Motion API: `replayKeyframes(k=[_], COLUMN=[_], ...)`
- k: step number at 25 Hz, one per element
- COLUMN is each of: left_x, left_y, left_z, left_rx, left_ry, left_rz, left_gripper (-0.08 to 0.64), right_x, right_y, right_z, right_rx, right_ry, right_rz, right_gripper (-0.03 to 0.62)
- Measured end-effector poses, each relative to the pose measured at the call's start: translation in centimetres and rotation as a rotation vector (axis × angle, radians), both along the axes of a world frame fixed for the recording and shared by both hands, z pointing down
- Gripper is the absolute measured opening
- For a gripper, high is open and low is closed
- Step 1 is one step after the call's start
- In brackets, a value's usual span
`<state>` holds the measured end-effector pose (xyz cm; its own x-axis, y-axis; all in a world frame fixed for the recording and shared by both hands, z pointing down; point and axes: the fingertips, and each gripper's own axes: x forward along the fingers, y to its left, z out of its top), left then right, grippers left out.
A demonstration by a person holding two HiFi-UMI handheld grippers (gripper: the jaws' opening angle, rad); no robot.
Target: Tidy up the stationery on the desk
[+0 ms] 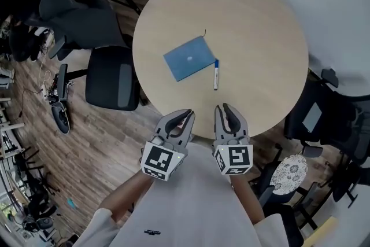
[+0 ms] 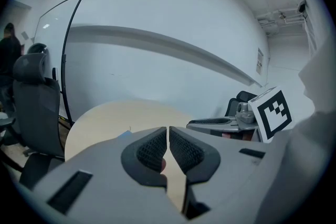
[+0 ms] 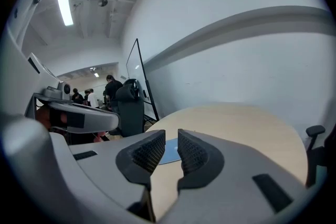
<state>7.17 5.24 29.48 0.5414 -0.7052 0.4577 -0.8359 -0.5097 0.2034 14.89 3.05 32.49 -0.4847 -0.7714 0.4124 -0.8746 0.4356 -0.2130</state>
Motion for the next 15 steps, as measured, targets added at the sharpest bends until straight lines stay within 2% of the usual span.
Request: replayKeyframes(k=[9,15], left_x=[-3.3,-6.1], left_y=[-4.3,-7.0], left_z=[4.2,7.6], left_rx=[-0.067,-0.105], left_ry=[-0.034,-0.035], left_rz=[0.004,-0.045], left_gripper=[0.031,0.031], right_x=[-3.9,-5.6], right_y=[-5.4,-9.9], right_z=[2.6,6.2], right_rx=[-0.070,-0.142], right_ry=[0.030,0.075], right_rz=[-0.066,-0.087], right_gripper=[0.135,0.152])
